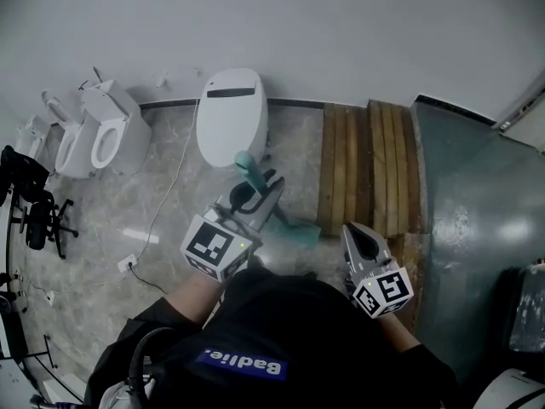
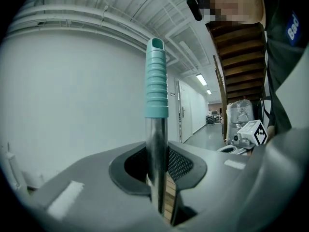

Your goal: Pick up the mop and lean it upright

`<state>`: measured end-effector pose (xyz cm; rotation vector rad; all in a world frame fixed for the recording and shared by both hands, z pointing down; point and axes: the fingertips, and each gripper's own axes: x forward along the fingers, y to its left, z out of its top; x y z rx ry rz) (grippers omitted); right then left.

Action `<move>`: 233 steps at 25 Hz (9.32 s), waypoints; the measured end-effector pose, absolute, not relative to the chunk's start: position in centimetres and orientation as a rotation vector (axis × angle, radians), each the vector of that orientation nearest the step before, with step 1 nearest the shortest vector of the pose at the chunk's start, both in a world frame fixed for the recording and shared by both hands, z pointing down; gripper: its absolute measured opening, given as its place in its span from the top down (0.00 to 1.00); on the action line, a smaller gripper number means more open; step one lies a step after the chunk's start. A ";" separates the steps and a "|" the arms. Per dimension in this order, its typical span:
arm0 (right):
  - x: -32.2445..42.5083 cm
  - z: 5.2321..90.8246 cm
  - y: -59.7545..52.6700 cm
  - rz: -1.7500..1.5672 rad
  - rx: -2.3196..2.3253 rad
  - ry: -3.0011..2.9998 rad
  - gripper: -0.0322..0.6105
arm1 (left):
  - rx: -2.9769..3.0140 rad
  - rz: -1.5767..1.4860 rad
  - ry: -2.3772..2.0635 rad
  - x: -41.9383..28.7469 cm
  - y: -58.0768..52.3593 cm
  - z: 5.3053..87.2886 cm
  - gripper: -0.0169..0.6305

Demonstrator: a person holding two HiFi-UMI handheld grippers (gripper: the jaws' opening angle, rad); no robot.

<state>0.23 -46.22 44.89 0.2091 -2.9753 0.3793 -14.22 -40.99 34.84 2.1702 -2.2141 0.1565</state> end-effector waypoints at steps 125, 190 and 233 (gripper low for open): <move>-38.8 51.2 -93.2 0.444 1.091 -2.408 0.93 | 1.813 0.518 -1.733 -78.1 -104.8 68.1 0.79; -26.5 50.9 -68.4 0.536 0.566 -2.788 0.93 | 1.903 0.274 -1.921 -50.6 -68.8 53.7 0.94; -27.7 45.3 -50.7 0.360 0.348 -2.888 0.94 | 2.344 0.066 -1.766 -35.3 -47.1 42.3 0.94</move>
